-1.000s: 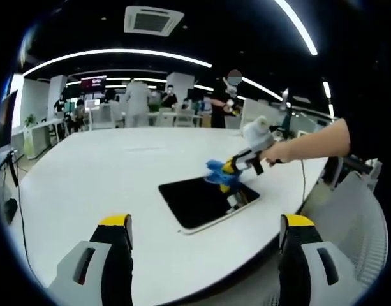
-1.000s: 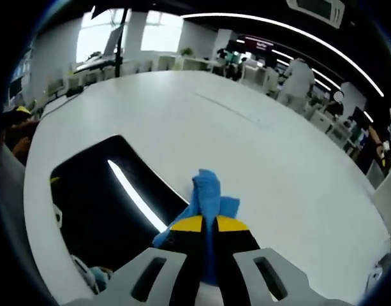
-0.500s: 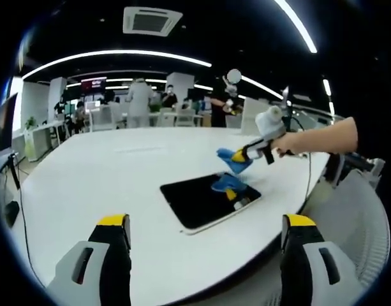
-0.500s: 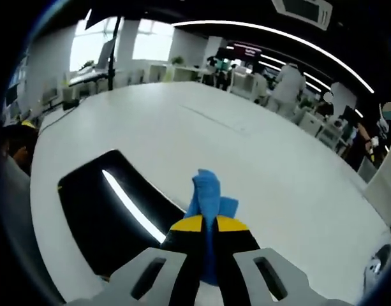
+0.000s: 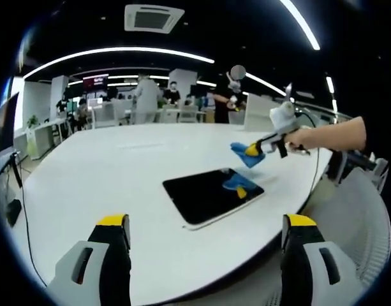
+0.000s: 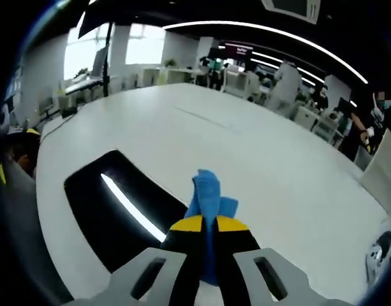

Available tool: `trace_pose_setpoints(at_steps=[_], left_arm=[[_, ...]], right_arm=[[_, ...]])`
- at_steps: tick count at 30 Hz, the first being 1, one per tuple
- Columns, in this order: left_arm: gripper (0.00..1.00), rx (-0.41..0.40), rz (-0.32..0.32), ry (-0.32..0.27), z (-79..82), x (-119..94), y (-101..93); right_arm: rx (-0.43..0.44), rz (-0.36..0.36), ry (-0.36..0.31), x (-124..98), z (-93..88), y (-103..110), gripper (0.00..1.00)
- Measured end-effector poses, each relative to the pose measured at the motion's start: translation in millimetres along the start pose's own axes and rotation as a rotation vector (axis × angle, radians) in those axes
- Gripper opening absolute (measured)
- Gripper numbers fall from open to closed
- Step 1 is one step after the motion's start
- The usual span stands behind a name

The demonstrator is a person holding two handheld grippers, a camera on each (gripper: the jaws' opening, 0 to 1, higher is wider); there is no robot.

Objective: Wipe the mirror surface with the cleaning cloth until all visible marks leave the cleaned area.

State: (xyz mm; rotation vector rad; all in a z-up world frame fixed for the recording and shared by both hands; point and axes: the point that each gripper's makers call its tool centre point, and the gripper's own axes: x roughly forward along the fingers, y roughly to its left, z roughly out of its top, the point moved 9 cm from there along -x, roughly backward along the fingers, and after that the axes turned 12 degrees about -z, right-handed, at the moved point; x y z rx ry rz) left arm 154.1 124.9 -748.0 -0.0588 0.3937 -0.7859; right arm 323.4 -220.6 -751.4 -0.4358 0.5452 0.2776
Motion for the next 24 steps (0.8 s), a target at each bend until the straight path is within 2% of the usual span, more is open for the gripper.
trace_pose_setpoints(at_steps=[13, 15, 24], left_arm=[[0.99, -0.008, 0.019, 0.023, -2.7, -0.6, 1.6], [0.99, -0.009, 0.020, 0.025, -3.1, -0.8, 1.5], [0.99, 0.000, 0.017, 0.007, -1.6, -0.6, 1.2]], right_arm=[[0.050, -0.014, 0.095, -0.3, -39.2, -2.0, 0.00], [0.063, -0.008, 0.104, 6.3, -45.7, -4.9, 0.00], [0.081, 0.000, 0.134, 5.9, -55.5, -0.9, 0.00]])
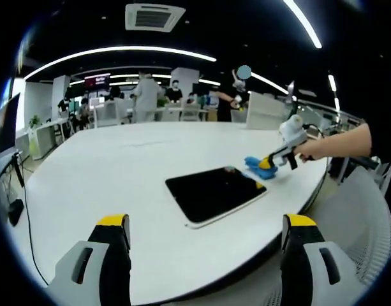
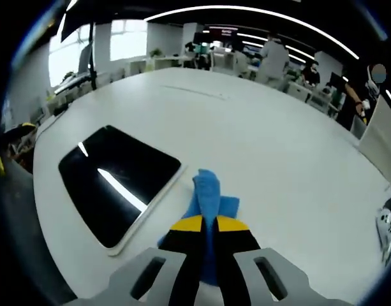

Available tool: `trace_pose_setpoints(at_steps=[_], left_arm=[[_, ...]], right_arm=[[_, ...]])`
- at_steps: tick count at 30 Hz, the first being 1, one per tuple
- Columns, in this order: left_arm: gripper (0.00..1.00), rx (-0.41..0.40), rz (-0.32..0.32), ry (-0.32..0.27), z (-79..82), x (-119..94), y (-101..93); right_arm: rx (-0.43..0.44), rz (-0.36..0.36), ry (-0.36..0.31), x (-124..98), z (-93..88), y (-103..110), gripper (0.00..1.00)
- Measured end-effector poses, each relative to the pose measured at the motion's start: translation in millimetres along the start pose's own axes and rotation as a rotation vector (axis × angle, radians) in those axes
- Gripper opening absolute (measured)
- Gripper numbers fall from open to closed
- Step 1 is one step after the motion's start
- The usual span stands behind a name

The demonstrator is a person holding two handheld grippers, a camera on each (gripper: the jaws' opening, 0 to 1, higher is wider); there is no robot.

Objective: Wipe the mirror surface with the cleaning cloth until all visible marks leave the cleaned area.

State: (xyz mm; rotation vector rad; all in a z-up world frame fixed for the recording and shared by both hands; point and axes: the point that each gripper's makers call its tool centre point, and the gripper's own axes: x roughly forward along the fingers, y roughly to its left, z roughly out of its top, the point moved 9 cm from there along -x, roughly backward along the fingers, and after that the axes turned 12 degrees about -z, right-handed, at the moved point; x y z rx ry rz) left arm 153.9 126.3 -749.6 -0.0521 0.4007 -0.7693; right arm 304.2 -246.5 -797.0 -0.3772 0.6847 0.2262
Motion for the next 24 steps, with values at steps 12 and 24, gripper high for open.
trace_pose_setpoints(at_steps=[12, 24], left_arm=[[0.99, -0.011, 0.003, 0.017, -1.3, 0.5, 0.1], [0.99, -0.013, -0.003, 0.028, -1.9, 0.7, -0.3]], right_arm=[[-0.018, 0.009, 0.000, 6.0, -4.4, 4.2, 0.02], [0.045, 0.023, -0.047, -7.7, -0.1, -4.2, 0.11]])
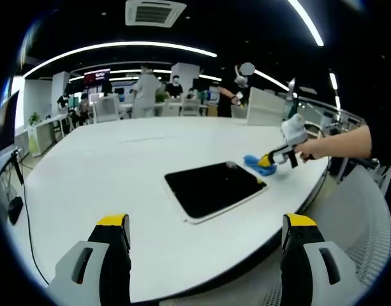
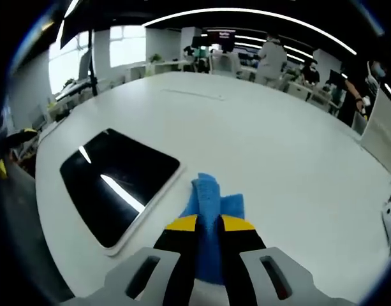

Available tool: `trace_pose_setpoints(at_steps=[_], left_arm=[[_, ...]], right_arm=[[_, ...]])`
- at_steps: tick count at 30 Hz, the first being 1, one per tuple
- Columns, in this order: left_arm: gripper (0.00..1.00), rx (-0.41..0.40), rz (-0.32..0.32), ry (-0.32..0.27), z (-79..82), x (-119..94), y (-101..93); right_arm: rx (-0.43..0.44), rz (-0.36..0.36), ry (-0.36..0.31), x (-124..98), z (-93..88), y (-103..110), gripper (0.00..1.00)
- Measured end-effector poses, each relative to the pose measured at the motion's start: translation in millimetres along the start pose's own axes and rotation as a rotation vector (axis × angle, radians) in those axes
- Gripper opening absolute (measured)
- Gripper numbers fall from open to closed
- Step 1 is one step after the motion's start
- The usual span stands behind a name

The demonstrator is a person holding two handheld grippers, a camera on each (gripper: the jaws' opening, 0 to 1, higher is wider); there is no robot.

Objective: Wipe the mirror surface with the cleaning cloth until all visible marks leave the cleaned area.

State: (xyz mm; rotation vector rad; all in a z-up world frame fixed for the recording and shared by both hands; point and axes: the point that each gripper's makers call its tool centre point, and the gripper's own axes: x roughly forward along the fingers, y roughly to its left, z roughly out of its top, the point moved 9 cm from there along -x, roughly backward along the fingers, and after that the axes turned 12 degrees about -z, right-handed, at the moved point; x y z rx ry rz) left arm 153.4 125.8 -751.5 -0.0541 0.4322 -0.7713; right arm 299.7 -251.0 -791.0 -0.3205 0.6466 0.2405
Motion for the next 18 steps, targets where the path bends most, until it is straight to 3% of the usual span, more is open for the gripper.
trace_pose_setpoints(at_steps=[5, 9, 12, 14, 18], left_arm=[[0.99, 0.002, 0.001, -0.005, 0.3, -0.2, 0.1], [0.99, 0.008, -0.006, -0.011, 0.9, -0.2, -0.3], [0.99, 0.012, -0.005, -0.012, 1.3, -0.2, -0.3], [0.99, 0.015, -0.006, -0.012, 1.6, -0.2, -0.6], [0.99, 0.023, -0.011, -0.014, 2.2, 0.0, -1.3]], right_arm=[[0.000, 0.003, -0.031, -11.6, 8.1, -2.3, 0.15], [-0.078, -0.029, -0.071, -22.9, 15.8, -8.5, 0.17], [-0.070, -0.018, -0.086, -33.7, 20.2, -9.7, 0.18], [-0.104, -0.045, -0.129, -42.3, 25.3, -12.2, 0.17], [-0.089, -0.045, -0.160, -57.9, 27.3, -11.9, 0.17]])
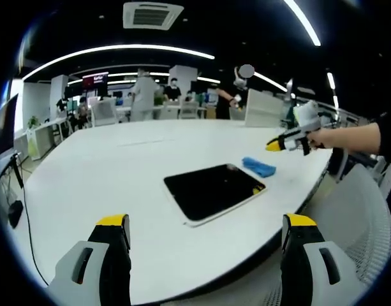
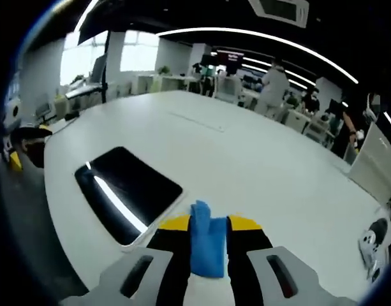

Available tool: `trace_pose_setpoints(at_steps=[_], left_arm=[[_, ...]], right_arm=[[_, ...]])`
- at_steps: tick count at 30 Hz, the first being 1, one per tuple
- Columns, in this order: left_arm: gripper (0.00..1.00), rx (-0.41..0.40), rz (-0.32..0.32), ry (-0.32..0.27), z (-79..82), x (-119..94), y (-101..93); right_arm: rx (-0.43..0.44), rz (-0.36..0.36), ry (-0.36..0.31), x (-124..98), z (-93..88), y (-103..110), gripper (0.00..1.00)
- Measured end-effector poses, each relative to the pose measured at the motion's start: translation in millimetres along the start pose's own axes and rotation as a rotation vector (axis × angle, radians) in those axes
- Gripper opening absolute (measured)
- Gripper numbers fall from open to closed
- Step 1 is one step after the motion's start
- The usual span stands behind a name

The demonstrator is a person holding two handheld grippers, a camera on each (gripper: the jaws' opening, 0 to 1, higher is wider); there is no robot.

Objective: Wipe the mirror surface with the cleaning cloth until all visible marks leave the cleaned area.

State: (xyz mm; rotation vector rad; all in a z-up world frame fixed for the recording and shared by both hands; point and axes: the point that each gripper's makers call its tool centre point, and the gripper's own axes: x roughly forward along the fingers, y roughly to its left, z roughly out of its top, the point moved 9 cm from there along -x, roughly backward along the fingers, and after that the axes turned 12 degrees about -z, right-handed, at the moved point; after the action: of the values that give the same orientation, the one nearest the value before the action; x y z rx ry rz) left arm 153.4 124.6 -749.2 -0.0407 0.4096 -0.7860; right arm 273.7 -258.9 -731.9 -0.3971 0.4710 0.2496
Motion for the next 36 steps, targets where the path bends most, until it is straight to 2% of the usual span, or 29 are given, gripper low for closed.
trace_pose_setpoints(at_steps=[4, 7, 11, 15, 20, 21, 25, 27, 29, 32, 36], left_arm=[[0.99, 0.006, -0.008, 0.003, 0.5, 0.5, -0.4], [0.99, 0.017, -0.012, 0.031, -0.1, 1.2, -0.6], [0.99, 0.016, -0.003, 0.030, 0.2, 0.0, -0.3], [0.99, 0.068, -0.006, 0.058, 2.5, 0.8, -3.1], [0.99, 0.064, -0.009, 0.067, 1.6, 0.4, -2.7], [0.99, 0.067, -0.008, 0.066, 1.8, 0.2, -2.8], [0.99, 0.081, -0.005, 0.073, 2.9, -0.4, -4.4], [0.99, 0.089, -0.007, 0.078, 3.5, -0.8, -5.0], [0.99, 0.098, -0.003, 0.080, 4.2, -1.3, -5.4], [0.99, 0.109, -0.006, 0.065, 6.0, -2.1, -7.1], [0.97, 0.097, -0.008, 0.081, 5.6, -2.3, -7.5]], right_arm=[[-0.006, 0.013, -0.007, -15.0, -0.3, 3.2, 0.19], [-0.001, 0.027, -0.007, -26.4, -1.7, 7.2, 0.21], [0.041, 0.040, -0.022, -39.8, -1.8, 14.3, 0.28], [0.061, 0.052, -0.041, -54.9, -2.3, 23.2, 0.35], [0.078, 0.041, -0.061, -72.4, -6.9, 33.5, 0.34], [0.106, 0.048, -0.063, -76.9, -8.9, 37.2, 0.34], [0.117, 0.039, -0.055, -88.8, -17.5, 45.4, 0.38], [0.140, 0.022, -0.020, -96.0, -25.1, 48.3, 0.45], [0.153, 0.014, -0.034, -100.0, -28.2, 50.2, 0.55], [0.185, -0.012, -0.022, -106.5, -35.6, 54.7, 0.68], [0.176, -0.031, -0.008, -108.5, -45.3, 61.6, 0.76]])
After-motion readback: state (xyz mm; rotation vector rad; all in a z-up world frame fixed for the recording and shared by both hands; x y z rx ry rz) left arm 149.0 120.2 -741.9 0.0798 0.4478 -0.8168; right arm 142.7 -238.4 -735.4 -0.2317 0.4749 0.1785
